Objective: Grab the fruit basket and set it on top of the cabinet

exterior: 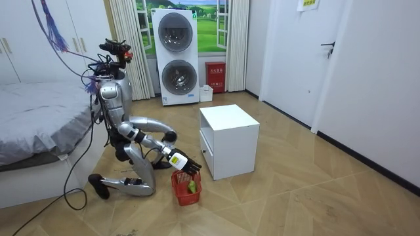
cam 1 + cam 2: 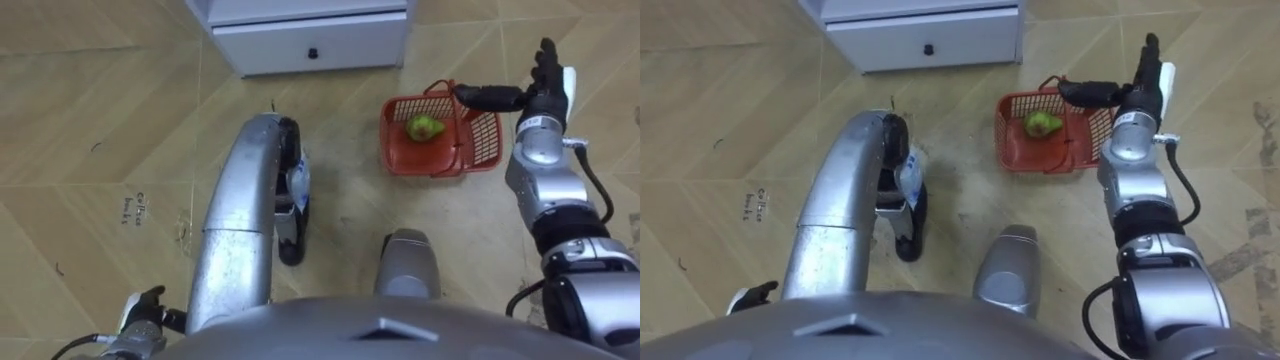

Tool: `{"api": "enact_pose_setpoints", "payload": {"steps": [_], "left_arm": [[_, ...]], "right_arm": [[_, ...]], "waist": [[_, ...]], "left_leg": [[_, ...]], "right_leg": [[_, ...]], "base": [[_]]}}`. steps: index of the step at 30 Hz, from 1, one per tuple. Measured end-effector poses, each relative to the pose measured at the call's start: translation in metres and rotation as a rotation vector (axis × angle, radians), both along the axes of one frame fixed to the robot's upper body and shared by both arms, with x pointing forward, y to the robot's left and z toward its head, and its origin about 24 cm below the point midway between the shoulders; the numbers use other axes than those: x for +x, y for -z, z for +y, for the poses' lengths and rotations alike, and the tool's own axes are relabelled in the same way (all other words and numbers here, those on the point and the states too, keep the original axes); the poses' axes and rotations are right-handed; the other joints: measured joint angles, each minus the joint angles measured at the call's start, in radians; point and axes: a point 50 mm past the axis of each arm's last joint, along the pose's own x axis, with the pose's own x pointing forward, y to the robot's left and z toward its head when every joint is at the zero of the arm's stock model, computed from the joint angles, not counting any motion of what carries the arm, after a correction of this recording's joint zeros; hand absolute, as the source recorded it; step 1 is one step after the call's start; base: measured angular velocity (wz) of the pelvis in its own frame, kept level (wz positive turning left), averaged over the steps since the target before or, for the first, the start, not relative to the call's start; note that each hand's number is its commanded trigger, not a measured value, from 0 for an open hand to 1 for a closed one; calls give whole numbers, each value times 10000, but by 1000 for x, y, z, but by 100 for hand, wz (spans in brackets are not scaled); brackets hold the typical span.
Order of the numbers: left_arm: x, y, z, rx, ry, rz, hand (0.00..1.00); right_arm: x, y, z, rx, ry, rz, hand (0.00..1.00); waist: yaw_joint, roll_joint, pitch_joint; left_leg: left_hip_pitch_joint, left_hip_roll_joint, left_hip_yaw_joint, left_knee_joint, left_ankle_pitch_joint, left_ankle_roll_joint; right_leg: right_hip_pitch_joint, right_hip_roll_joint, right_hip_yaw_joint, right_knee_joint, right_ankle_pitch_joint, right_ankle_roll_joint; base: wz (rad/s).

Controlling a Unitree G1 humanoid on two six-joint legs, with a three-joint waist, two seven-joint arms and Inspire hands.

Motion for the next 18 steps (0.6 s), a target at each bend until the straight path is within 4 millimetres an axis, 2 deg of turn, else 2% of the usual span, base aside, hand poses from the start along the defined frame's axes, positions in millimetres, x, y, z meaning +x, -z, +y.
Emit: {"api": "enact_pose_setpoints", "payload": {"steps": [4, 7, 10, 18], "left_arm": [[0, 0, -1, -197, -4, 31, 0], [0, 1, -1, -241, 88, 80, 0], [0, 1, -3, -487, 305, 213, 0], [4, 2, -6, -702, 516, 192, 0]], "right_arm": [[-1, 3, 3, 94, -239, 161, 0], [-3, 8, 7, 86, -533, 422, 0], [-4, 11, 11, 142, -861, 601, 0], [-14, 26, 7, 516, -793, 1406, 0]], "waist": [[97, 158, -12], [151, 163, -15], [182, 192, -12], [473, 365, -7]], "left_leg": [[-7, 44, 122, -150, 91, -46], [-48, 66, 123, -240, 178, -117], [-64, 193, 124, -278, 218, -156], [-53, 385, 265, -367, 271, -140]], "right_leg": [[-129, -28, 69, 34, -6, -7], [-201, -12, 46, 45, -9, -4], [-203, 7, -13, 52, -17, 14], [-369, -4, -26, 87, -30, 34]], "base": [[2], [4], [3], [1]]}}
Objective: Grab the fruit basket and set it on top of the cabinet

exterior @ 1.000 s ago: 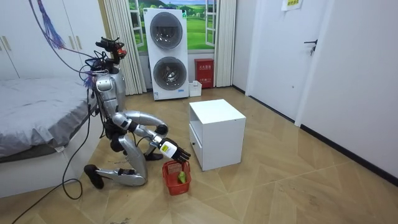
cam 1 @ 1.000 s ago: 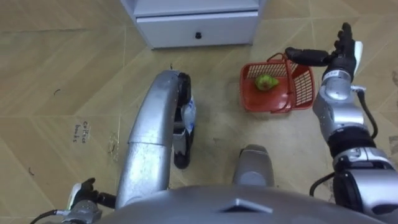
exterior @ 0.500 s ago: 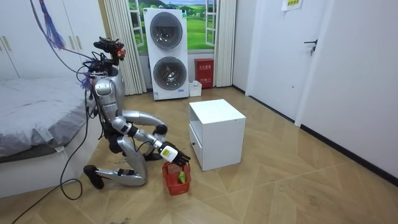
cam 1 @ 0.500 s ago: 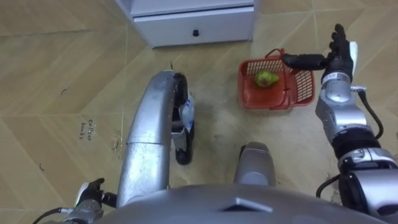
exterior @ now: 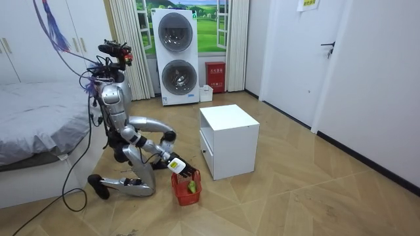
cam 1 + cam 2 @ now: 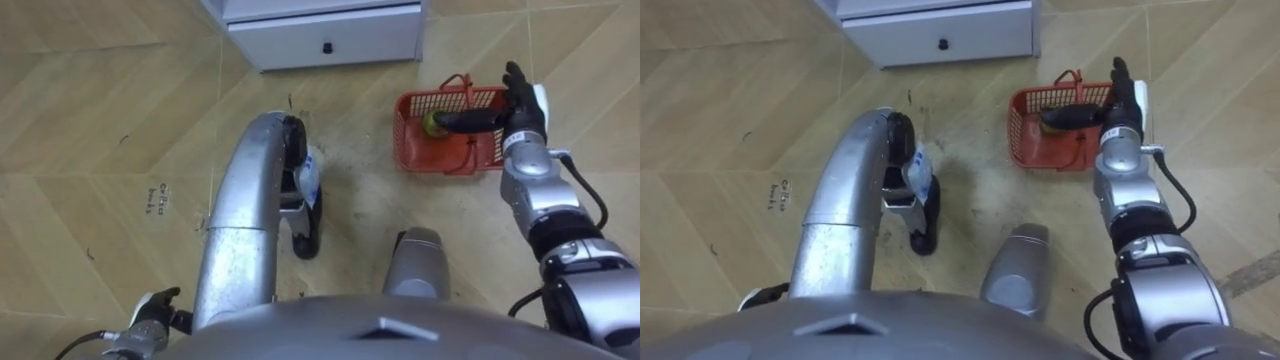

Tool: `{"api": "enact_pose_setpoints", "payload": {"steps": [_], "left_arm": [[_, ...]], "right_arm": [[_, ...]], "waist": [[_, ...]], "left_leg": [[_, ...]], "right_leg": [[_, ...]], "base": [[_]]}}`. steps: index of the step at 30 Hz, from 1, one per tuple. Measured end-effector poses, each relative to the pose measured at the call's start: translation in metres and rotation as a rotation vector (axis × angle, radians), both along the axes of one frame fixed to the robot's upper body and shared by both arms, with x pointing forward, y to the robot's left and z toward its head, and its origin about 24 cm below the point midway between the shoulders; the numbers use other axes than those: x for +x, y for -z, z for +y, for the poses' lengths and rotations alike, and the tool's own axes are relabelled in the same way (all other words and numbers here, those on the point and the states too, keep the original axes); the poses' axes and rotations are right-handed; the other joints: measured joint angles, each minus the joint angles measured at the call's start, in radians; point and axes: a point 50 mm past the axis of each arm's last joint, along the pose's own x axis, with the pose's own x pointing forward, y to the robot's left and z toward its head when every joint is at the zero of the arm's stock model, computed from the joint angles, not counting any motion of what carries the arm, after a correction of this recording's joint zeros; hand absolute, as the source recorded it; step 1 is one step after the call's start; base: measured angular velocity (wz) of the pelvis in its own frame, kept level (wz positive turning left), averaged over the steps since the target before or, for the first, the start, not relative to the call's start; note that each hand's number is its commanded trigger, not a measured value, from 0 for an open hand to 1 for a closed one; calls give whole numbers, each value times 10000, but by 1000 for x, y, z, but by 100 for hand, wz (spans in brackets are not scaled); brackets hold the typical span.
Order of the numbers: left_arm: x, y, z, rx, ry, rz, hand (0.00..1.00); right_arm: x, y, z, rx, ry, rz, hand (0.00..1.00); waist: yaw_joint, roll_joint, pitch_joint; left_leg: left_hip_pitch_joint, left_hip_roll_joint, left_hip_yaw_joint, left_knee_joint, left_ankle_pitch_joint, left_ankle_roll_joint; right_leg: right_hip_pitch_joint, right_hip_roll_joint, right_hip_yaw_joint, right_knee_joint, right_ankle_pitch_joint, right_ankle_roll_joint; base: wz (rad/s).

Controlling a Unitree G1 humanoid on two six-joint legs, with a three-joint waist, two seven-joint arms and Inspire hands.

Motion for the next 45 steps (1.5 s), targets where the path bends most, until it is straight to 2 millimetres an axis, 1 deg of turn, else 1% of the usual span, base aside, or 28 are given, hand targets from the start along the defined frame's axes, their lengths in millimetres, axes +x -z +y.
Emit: {"api": "enact_pose_setpoints", "payload": {"steps": [5, 7, 16, 18, 20, 22, 26, 32, 33, 34, 37, 40, 45], "left_arm": [[1, 0, -1, -133, 126, 44, 0], [0, 0, -1, -133, 123, 58, 0], [8, 1, -4, -230, 638, 12, 0], [10, 1, -5, -340, 693, -12, 0], [15, 1, -8, -520, 760, -93, 0], [16, 1, -9, -611, 835, -135, 0], [14, 1, -10, -714, 770, -17, 0], [16, 2, -11, -768, 724, -66, 0], [16, 2, -11, -774, 740, -60, 0], [16, 2, -11, -797, 785, -45, 0], [18, 1, -12, -839, 817, -75, 0], [26, 1, -12, -839, 888, -277, 0], [27, 1, -13, -877, 913, -317, 0]], "right_arm": [[-3, 5, -1, 175, 60, 268, 0], [-4, 5, -1, 357, 182, 254, 0], [-8, 13, -4, 1169, 864, 609, 0], [-9, 13, -6, 1350, 1030, 633, 0], [-13, 15, -13, 1477, 1278, 757, 0], [-14, 15, -16, 1602, 1415, 778, 0], [-14, 16, -19, 1977, 1742, 805, 0], [-16, 18, -18, 2546, 2069, 759, 0], [-16, 18, -18, 2568, 2086, 766, 61], [-16, 18, -18, 2625, 2134, 753, 100], [-16, 17, -18, 2761, 2256, 692, 100], [-13, 13, -24, 2646, 2132, 611, 100], [-13, 13, -29, 2404, 1837, 853, 100]], "waist": [[177, 61, 7], [234, 60, 8], [289, 72, 19], [382, 97, 22], [627, 110, 24], [748, 132, 23], [772, 162, 23], [775, 196, 46], [781, 201, 50], [792, 206, 56], [858, 202, 61], [1097, 204, 80], [1305, 152, 118]], "left_leg": [[30, 23, 73, -70, 41, -7], [29, 88, 81, -68, 43, -10], [-36, 121, 79, -46, 58, 12], [-82, 125, 64, -28, 60, 16], [-132, 130, 65, -11, 69, 34], [-179, 136, 63, 7, 83, 60], [-265, 135, 74, 18, 116, 122], [-276, 133, 73, 22, 125, 115], [-276, 133, 73, 20, 126, 114], [-286, 134, 73, 20, 133, 119], [-303, 128, 78, 9, 142, 119], [-461, 139, 83, -23, 244, 115], [-502, 118, 90, -66, 304, 75]], "right_leg": [[9, -8, 2, -7, 0, 0], [9, 6, -7, -5, 0, 0], [-32, 35, -16, 12, -1, 1], [-46, 36, -36, 12, -2, 3], [-71, 32, -52, 17, -4, 8], [-87, 35, -79, 20, -5, 11], [-178, 50, -114, 33, -5, 15], [-170, 24, -179, 42, -9, 19], [-172, 25, -180, 42, -10, 22], [-177, 24, -183, 44, -12, 25], [-202, 19, -187, 49, -13, 27], [-391, 16, -171, 137, -27, 55], [-457, 20, -194, 174, -28, 57]], "base": [[1], [0], [0], [0], [0], [4], [4], [0], [0], [0], [0], [4], [2]]}}
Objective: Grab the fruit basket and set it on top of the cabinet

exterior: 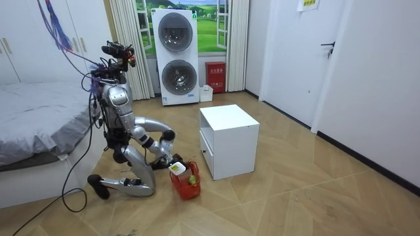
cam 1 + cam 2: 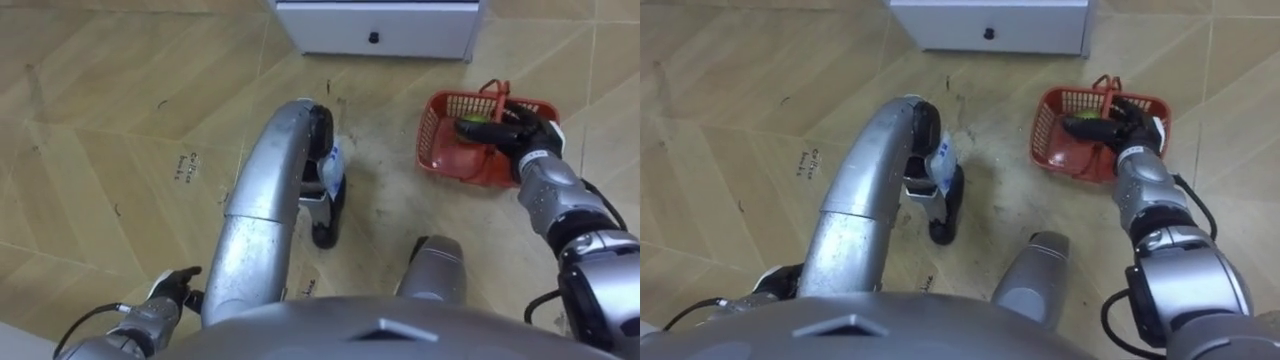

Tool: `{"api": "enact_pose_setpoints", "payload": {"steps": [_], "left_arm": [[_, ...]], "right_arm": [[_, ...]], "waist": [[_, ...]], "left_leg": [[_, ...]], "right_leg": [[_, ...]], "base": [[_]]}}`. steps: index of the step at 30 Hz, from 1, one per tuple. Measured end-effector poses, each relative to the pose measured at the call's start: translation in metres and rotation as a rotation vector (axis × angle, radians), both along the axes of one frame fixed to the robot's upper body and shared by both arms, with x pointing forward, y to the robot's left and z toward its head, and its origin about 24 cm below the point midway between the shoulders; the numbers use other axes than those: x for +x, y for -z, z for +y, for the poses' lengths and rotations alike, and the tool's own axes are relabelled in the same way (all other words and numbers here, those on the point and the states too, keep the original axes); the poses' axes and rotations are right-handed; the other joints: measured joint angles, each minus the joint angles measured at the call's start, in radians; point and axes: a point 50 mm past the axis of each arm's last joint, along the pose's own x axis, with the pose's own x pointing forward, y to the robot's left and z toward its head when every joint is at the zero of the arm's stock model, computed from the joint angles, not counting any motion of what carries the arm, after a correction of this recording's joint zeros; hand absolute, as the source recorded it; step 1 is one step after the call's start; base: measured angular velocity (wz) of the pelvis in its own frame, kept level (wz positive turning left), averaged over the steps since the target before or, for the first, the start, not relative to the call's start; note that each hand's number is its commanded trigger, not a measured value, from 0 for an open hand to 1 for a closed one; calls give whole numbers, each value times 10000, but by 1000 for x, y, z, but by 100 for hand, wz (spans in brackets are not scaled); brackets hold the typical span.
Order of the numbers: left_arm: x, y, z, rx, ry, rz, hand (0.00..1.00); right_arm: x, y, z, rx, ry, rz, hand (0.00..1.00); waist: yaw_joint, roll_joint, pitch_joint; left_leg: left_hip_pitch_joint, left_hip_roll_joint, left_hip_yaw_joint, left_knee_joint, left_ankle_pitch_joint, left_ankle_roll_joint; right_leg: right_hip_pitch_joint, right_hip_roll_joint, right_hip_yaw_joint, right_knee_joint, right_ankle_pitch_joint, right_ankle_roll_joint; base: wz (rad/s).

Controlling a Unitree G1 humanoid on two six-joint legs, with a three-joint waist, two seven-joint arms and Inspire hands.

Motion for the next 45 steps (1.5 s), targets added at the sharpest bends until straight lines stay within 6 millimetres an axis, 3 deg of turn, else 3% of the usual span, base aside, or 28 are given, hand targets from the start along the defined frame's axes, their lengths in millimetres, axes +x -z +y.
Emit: {"api": "enact_pose_setpoints", "payload": {"steps": [13, 30, 42, 45], "left_arm": [[18, 0, -9, -195, 281, -283, 0], [25, 0, -14, -353, 236, -336, 0], [36, -4, -9, -373, -182, -660, 0], [43, -6, -7, -328, -420, -914, 0]], "right_arm": [[-5, 8, 6, 282, -166, 433, 100], [-11, 15, 11, 500, -420, 909, 100], [-6, 16, 27, 696, -717, 818, 100], [4, 9, 32, 478, -1253, 419, 100]], "waist": [[-61, -276, 159], [-79, -278, 156], [-127, -504, 171], [-256, -611, 171]], "left_leg": [[-4, -1, -68, 40, 93, -1], [-136, -22, -536, 334, 112, -34], [-129, -57, -886, 717, 40, 86], [-100, -277, -1075, 901, -69, 112]], "right_leg": [[127, 99, -123, 32, -5, -5], [397, 535, -461, 21, -9, -26], [855, 850, -590, 17, -43, -104], [1092, 859, -653, -41, -41, -117]], "base": [[0], [0], [-1], [0]]}}
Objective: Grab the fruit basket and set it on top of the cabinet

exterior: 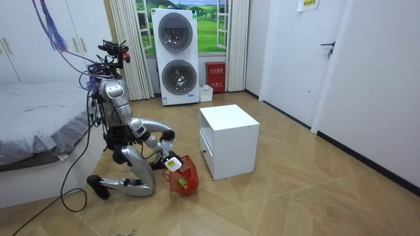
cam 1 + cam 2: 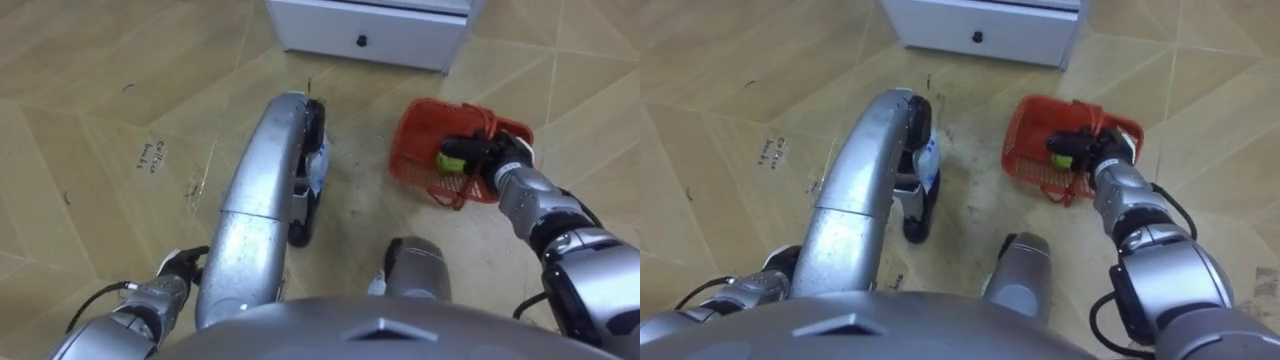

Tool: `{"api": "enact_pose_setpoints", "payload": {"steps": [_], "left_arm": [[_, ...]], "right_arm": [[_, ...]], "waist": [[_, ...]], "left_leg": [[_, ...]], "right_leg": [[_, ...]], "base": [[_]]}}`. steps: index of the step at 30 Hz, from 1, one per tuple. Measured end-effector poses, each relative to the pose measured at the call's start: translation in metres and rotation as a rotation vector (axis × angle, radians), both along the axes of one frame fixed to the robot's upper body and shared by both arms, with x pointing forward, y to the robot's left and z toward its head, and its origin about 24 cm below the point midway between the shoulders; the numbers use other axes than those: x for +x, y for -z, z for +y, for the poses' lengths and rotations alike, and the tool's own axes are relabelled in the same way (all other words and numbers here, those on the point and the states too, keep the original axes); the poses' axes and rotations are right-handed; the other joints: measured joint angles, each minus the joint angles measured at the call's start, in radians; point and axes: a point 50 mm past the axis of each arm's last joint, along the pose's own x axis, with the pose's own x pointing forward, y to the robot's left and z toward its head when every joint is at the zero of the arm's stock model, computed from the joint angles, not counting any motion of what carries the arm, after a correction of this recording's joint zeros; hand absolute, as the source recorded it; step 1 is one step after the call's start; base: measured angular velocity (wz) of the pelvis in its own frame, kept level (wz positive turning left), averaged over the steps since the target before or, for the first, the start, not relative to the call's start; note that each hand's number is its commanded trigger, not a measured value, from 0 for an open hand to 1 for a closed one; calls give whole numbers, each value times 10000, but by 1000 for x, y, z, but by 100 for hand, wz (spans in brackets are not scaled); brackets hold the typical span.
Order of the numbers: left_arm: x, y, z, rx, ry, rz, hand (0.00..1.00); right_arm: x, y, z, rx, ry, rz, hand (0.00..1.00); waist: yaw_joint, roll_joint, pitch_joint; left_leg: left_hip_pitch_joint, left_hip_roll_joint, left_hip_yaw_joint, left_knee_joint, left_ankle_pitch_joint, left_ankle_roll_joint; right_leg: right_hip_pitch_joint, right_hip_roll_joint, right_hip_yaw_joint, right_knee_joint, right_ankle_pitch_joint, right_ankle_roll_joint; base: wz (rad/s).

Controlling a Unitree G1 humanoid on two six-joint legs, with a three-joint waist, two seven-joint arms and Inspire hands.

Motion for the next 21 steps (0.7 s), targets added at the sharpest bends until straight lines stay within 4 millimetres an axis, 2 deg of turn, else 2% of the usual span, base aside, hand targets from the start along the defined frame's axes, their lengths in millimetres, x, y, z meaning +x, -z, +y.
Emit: {"api": "enact_pose_setpoints", "payload": {"steps": [1, 3, 4, 6, 8, 10, 11, 12, 14, 16, 18, 20, 21], "left_arm": [[3, -1, 0, 16, -61, -87, 0], [3, -1, 1, 31, -197, -158, 0], [3, -1, 2, 94, -266, -171, 0], [6, -3, 6, 262, -596, -257, 0], [13, -6, 12, 518, -786, -475, 0], [23, -10, 16, 610, -886, -748, 0], [29, -12, 18, 633, -1021, -929, 0], [31, -13, 19, 665, -1039, -1001, 0], [40, -17, 22, 691, -1214, -1278, 0], [42, -18, 22, 662, -1374, -1380, 0], [41, -17, 23, 654, -1434, -1325, 0], [39, -17, 23, 609, -1670, -1328, 0], [36, -16, 23, 616, -1741, -1306, 0]], "right_arm": [[4, -3, 3, 64, -123, -215, 100], [7, -6, 5, 143, -240, -413, 100], [9, -8, 8, 233, -336, -552, 100], [15, -14, 13, 197, -685, -827, 100], [22, -22, 18, 281, -965, -1271, 100], [24, -24, 18, 356, -1119, -1331, 100], [26, -25, 20, 399, -1249, -1388, 100], [27, -25, 21, 399, -1337, -1395, 100], [29, -27, 24, 280, -1722, -1394, 100], [30, -29, 29, 339, -2049, -1488, 100], [34, -32, 35, 505, -2314, -1701, 100], [39, -39, 40, 653, -2587, -2070, 100], [39, -40, 40, 645, -2650, -2110, 100]], "waist": [[-92, -29, 0], [-271, -29, -10], [-304, -6, -80], [-428, -17, -113], [-601, -12, -136], [-552, -13, -152], [-546, -10, -150], [-565, -15, -152], [-411, -1, -151], [-304, 29, -155], [-271, 28, -164], [-338, 15, -170], [-314, -1, -182]], "left_leg": [[33, -196, -73, 58, -44, 5], [173, -387, -169, 198, -183, 91], [208, -402, -230, 326, -337, 145], [240, -386, -276, 471, -509, 280], [292, -379, -261, 515, -610, 467], [349, -211, -227, 462, -716, 638], [349, -200, -209, 328, -738, 674], [368, -197, -185, 241, -745, 694], [574, -4, -129, -236, -782, 770], [883, 182, -144, -898, -748, 813], [1329, 285, -143, -1816, -599, 830], [2094, 277, -126, -3373, -224, 875], [2316, 285, -113, -3767, -127, 871]], "right_leg": [[152, -7, -37, -53, 6, -11], [417, -3, -94, -168, 20, -38], [509, 18, -68, -221, 29, -46], [620, 64, -40, -314, 43, -19], [804, 293, 62, -623, -105, -9], [789, 549, 237, -949, -246, 73], [749, 716, 354, -1230, -399, 130], [737, 764, 409, -1397, -466, 136], [533, 1151, 853, -2153, -543, 161], [432, 1409, 1035, -3157, -549, 174], [465, 1432, 1000, -4484, -526, 219], [801, 1377, 853, -6705, -364, 404], [902, 1366, 842, -7269, -258, 442]], "base": [[3], [0], [-14], [-11], [0], [-11], [-14], [-14], [-29], [-37], [-33], [-22], [-21]]}}
